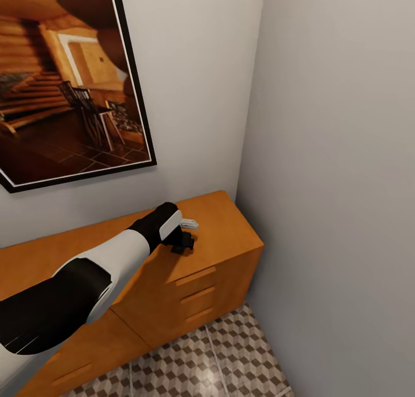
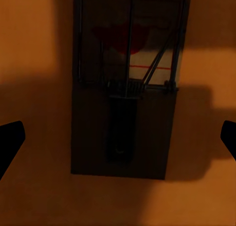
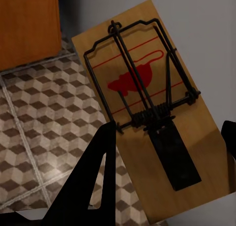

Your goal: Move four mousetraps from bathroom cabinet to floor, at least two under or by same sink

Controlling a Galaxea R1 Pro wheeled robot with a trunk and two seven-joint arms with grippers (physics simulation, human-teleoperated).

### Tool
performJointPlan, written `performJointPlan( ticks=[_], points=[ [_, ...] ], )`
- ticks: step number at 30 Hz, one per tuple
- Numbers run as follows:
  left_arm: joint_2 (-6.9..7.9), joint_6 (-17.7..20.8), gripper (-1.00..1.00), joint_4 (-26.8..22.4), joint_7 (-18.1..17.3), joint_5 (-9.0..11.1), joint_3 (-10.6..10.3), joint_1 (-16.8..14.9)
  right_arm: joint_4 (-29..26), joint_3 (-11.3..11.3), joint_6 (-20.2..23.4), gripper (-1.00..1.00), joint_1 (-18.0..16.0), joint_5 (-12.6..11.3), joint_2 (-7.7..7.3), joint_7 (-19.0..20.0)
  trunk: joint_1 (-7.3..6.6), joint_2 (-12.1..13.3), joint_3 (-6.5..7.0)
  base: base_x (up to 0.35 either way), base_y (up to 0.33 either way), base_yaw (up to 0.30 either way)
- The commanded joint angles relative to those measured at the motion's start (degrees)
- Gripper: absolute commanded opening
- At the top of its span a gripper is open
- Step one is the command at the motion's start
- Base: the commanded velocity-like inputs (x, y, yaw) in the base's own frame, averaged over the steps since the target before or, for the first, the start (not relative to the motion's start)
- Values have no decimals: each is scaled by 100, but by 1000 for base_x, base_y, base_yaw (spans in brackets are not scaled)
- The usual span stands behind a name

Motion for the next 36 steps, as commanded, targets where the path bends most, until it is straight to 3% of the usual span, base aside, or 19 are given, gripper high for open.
performJointPlan(
  ticks=[1,16,17,36],
  points=[
    [0,14,100,-2,41,51,-24,-4,4,7,-5,-100,-4,52,0,-56,3,-11,-12,0,0,0],
    [0,18,100,-2,41,52,-24,12,4,7,-5,-100,-4,52,0,-56,3,-11,-14,0,0,0],
    [0,18,-100,-2,41,53,-24,15,4,7,-5,-100,-4,52,0,-55,3,-11,-14,0,0,0],
    [0,14,-100,3,-29,50,-24,56,4,9,-5,-100,-4,52,0,-54,3,-11,-14,0,0,0]
  ],
)
